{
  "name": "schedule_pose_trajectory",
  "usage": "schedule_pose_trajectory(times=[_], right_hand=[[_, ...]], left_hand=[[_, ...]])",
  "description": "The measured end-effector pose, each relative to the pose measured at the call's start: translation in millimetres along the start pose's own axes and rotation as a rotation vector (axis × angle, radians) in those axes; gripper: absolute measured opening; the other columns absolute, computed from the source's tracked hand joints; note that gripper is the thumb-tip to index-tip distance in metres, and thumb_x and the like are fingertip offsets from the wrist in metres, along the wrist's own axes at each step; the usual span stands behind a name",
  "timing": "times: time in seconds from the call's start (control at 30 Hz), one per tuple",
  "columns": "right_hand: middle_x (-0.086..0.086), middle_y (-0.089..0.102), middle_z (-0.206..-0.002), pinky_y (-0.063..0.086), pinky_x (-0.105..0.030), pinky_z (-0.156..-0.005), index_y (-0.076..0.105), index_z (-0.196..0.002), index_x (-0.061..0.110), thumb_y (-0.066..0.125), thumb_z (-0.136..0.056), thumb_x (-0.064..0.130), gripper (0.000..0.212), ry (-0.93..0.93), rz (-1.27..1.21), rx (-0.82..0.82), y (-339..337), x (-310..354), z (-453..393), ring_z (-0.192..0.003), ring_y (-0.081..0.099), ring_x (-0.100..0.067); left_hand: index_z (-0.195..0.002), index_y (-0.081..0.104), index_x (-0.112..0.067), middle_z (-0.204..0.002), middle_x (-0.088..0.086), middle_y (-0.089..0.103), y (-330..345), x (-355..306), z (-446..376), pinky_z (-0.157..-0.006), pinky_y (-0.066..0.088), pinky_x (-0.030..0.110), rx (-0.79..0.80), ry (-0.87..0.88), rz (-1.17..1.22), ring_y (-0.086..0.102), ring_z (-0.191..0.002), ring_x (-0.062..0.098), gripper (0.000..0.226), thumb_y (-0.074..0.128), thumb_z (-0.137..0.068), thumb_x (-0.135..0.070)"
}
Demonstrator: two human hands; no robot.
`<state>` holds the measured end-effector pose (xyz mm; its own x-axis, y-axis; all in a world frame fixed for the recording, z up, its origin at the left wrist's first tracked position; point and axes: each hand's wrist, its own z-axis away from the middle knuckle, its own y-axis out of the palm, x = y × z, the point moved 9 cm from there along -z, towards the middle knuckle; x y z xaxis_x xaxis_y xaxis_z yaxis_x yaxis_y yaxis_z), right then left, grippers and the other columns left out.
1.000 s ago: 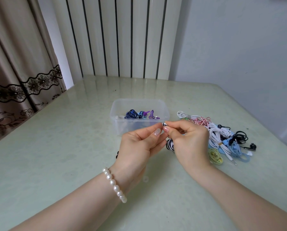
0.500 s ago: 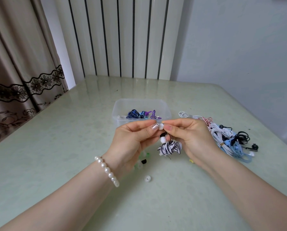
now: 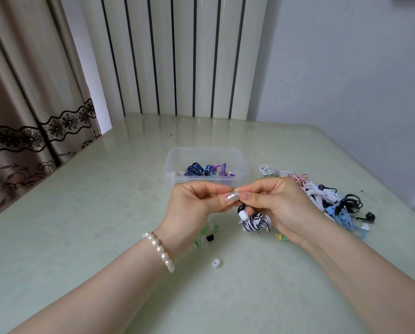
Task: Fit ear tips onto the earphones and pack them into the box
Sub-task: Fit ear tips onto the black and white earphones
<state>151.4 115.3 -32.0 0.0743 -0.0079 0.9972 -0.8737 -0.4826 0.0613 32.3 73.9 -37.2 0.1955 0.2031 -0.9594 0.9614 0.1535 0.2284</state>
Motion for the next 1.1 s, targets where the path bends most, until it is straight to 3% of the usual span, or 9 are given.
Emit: schedule_pose_trajectory(times=[0.17,0.27,0.37,0.5,0.6,0.7,0.83,0.97,1.1], right_hand=[[-0.015,0.067,-0.065,0.051,-0.02,-0.051,0.066,-0.074,0.0,0.068,-0.052,0.006,0.022,0.035,-0.111,-0.066,0,-7,-3,-0.048,0.058,-0.02],[-0.012,0.068,-0.066,0.048,-0.022,-0.055,0.065,-0.077,0.001,0.068,-0.052,0.008,0.026,0.047,-0.112,-0.074,0,-5,-2,-0.048,0.06,-0.017],[-0.011,0.069,-0.066,0.05,-0.022,-0.055,0.063,-0.079,0.0,0.068,-0.054,0.007,0.027,0.053,-0.093,-0.06,0,-3,1,-0.05,0.063,-0.02],[-0.009,0.069,-0.064,0.048,-0.021,-0.057,0.063,-0.08,0.001,0.068,-0.055,0.008,0.026,-0.019,-0.022,-0.055,4,17,4,-0.052,0.065,-0.02],[-0.01,0.07,-0.066,0.052,-0.02,-0.054,0.063,-0.08,0.0,0.066,-0.055,0.003,0.025,-0.131,-0.059,-0.13,-6,50,-1,-0.051,0.065,-0.021],[-0.006,0.07,-0.067,0.05,-0.017,-0.052,0.063,-0.083,0.001,0.065,-0.064,-0.005,0.02,-0.197,-0.064,-0.172,-14,79,-14,-0.053,0.066,-0.019],[-0.007,0.069,-0.073,0.05,-0.027,-0.069,0.064,-0.08,0.007,0.065,-0.072,-0.006,0.015,-0.264,0.006,-0.241,-19,101,-46,-0.058,0.066,-0.018],[-0.012,0.067,-0.085,0.049,-0.017,-0.058,0.065,-0.086,0.005,0.065,-0.073,-0.012,0.022,-0.27,0.149,-0.289,-19,94,-79,-0.066,0.067,-0.019],[-0.015,0.065,-0.097,0.052,-0.027,-0.076,0.066,-0.087,0.009,0.072,-0.066,-0.012,0.03,-0.216,0.389,-0.35,-23,58,-106,-0.078,0.061,-0.022]], left_hand=[[-0.075,0.071,-0.007,-0.065,0.0,0.072,-2,-12,1,-0.063,0.053,0.018,-0.049,0.156,-0.12,0.067,-0.061,0.011,0.016,0.065,-0.074,0.008],[-0.077,0.074,-0.015,-0.075,-0.001,0.073,0,-17,1,-0.072,0.056,0.024,0.003,0.224,-0.191,0.069,-0.072,0.017,0.024,0.068,-0.072,0.008],[-0.077,0.075,-0.027,-0.074,-0.011,0.068,1,-27,4,-0.069,0.053,0.022,0.008,0.354,-0.377,0.064,-0.071,0.011,0.028,0.074,-0.069,0.0],[-0.082,0.072,-0.025,-0.074,-0.004,0.071,-10,-28,-1,-0.069,0.053,0.022,-0.04,0.246,-0.208,0.063,-0.069,0.011,0.022,0.074,-0.07,-0.006],[-0.073,0.071,-0.02,-0.063,-0.008,0.069,-26,-32,-8,-0.062,0.05,0.016,-0.11,0.173,-0.144,0.06,-0.061,0.005,0.013,0.068,-0.077,-0.008],[-0.063,0.068,-0.008,-0.057,0.0,0.063,-42,-19,-16,-0.064,0.045,0.024,-0.175,0.071,-0.176,0.054,-0.059,0.01,0.019,0.065,-0.082,-0.01],[-0.063,0.067,-0.007,-0.057,0.002,0.06,-47,-3,-19,-0.067,0.041,0.028,-0.168,-0.028,-0.244,0.049,-0.066,0.018,0.02,0.065,-0.083,-0.01],[-0.06,0.066,-0.013,-0.052,-0.007,0.061,-44,0,-19,-0.06,0.043,0.017,-0.131,-0.031,-0.322,0.051,-0.055,0.006,0.024,0.065,-0.083,-0.01],[-0.061,0.066,-0.011,-0.059,0.0,0.061,-39,3,-18,-0.046,0.041,0.013,-0.104,-0.022,-0.402,0.051,-0.047,0.005,0.022,0.066,-0.083,-0.01]])
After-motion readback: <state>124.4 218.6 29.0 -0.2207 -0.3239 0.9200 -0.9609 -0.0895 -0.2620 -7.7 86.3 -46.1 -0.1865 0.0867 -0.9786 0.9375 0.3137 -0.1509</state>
